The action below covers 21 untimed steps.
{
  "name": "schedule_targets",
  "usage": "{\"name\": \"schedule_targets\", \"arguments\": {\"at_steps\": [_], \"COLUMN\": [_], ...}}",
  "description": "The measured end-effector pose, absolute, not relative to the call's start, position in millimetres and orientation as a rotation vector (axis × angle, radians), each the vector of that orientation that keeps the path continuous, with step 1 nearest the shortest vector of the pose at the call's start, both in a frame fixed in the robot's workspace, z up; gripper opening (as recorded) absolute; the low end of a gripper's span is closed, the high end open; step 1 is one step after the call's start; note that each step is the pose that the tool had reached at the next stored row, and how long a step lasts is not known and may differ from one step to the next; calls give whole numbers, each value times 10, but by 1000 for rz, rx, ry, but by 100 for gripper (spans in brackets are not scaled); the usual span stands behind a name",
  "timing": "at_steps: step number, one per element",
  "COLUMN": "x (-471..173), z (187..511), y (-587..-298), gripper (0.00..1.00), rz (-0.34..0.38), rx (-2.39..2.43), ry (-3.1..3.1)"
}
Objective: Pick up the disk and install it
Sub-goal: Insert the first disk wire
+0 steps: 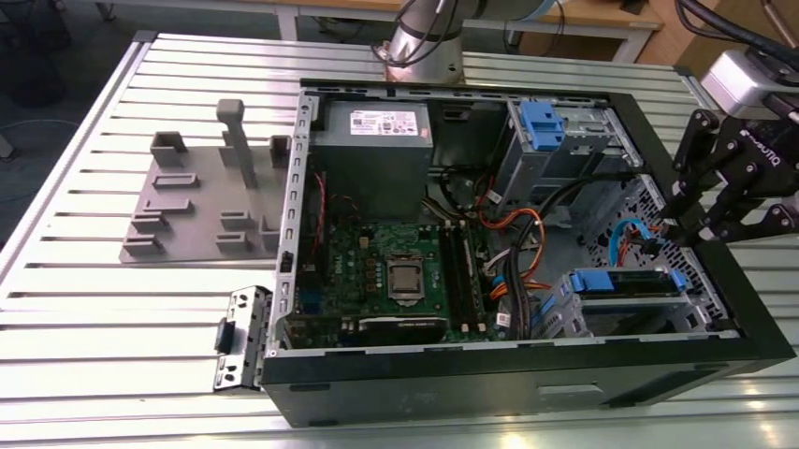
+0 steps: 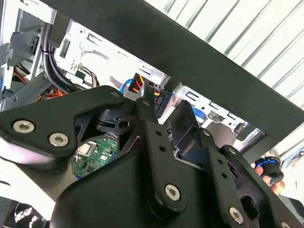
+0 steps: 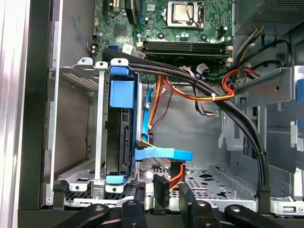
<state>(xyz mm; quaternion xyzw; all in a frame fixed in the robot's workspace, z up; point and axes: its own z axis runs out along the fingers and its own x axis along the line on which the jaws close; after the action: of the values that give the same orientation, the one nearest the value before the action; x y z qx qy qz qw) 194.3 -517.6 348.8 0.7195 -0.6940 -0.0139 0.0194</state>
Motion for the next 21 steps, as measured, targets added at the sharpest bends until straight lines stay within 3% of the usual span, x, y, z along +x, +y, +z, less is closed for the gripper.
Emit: {"name": "schedule_targets", "arguments": {"at_steps": [7,13,21], "x": [1944,1945,1945], "z": [3487,3486,3485], "y": [-5175,-5175,-5175], "gripper": [40,16,16], "rz": [-43,-43,-43], "rx": [2233,2233,2233], "ry": [-2154,-2154,-2154]}}
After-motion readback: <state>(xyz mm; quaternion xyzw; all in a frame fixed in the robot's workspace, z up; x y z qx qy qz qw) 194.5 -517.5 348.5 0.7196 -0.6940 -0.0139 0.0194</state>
